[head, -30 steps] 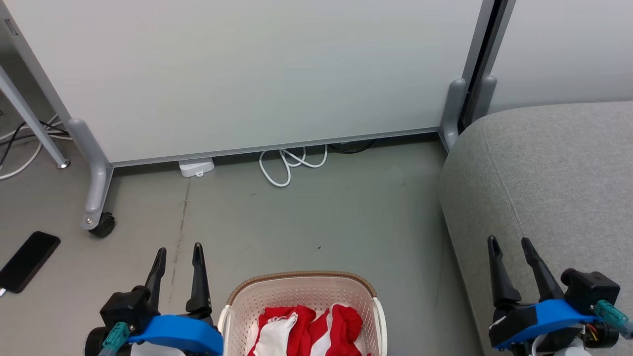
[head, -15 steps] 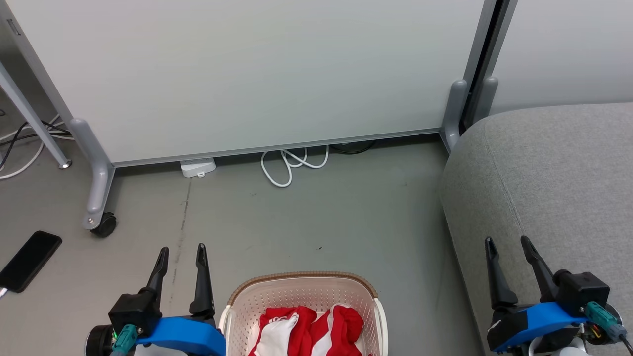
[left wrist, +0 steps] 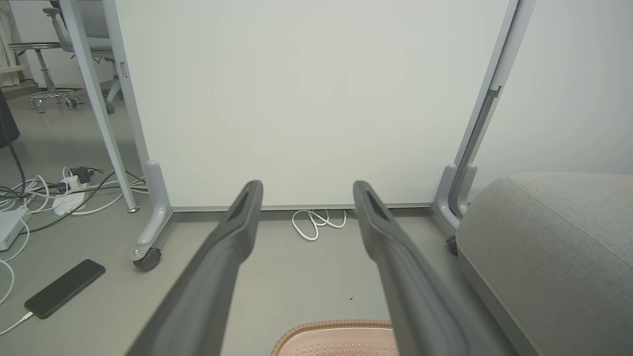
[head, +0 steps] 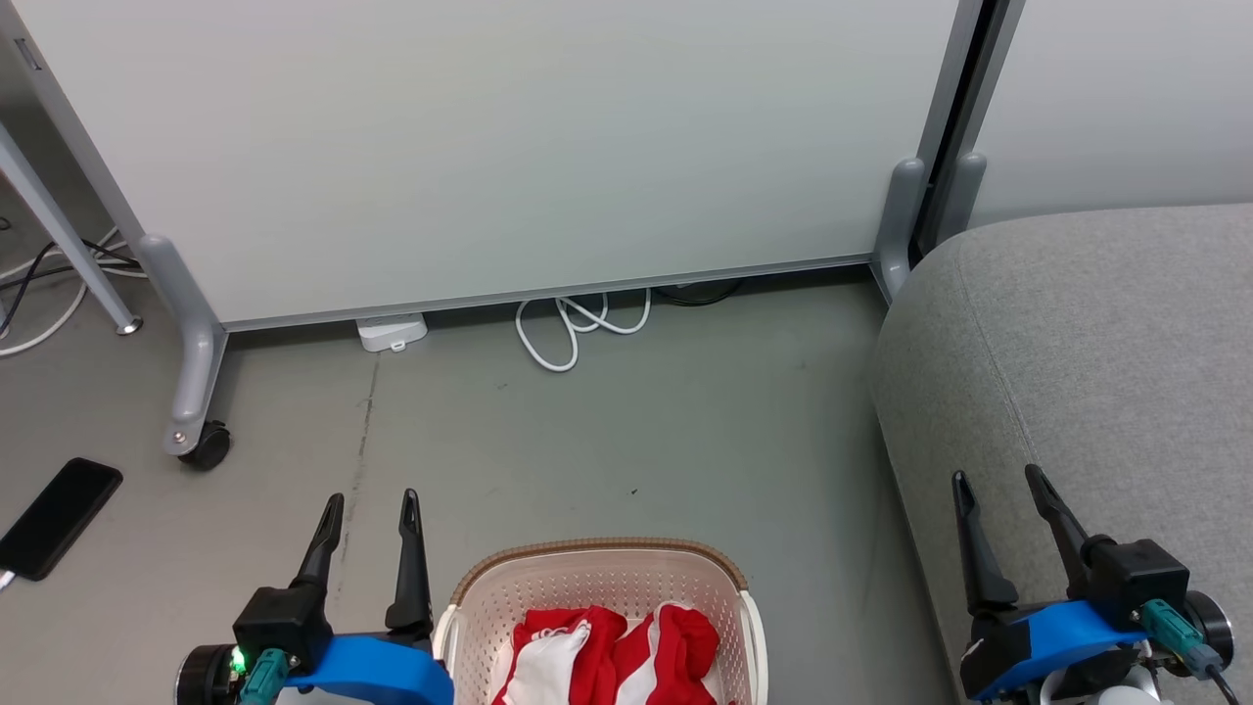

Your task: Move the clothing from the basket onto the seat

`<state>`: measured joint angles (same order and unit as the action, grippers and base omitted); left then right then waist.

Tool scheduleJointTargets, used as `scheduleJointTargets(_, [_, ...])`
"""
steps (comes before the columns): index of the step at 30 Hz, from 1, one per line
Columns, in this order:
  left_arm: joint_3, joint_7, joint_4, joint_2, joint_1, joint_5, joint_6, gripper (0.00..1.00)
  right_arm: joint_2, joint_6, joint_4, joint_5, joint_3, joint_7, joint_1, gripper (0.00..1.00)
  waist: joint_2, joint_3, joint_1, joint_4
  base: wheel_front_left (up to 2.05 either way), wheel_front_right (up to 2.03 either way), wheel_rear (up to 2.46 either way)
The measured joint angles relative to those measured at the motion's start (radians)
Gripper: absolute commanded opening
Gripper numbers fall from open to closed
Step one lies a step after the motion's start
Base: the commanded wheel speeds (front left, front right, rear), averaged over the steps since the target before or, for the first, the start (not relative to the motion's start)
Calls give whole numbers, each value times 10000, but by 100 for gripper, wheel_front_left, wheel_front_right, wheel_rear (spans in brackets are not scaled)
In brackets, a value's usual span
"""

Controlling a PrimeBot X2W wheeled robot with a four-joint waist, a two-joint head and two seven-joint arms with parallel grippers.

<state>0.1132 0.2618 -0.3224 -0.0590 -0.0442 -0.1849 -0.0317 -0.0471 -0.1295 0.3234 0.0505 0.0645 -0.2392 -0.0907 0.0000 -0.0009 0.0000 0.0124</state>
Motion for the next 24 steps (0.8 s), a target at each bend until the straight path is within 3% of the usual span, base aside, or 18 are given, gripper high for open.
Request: scheduleJointTargets(24, [-59,2,-201,63,-41,-84,-15,100,-2,0,-31,35,-38,-10,-21,100,0,88,0,4,0,0,0])
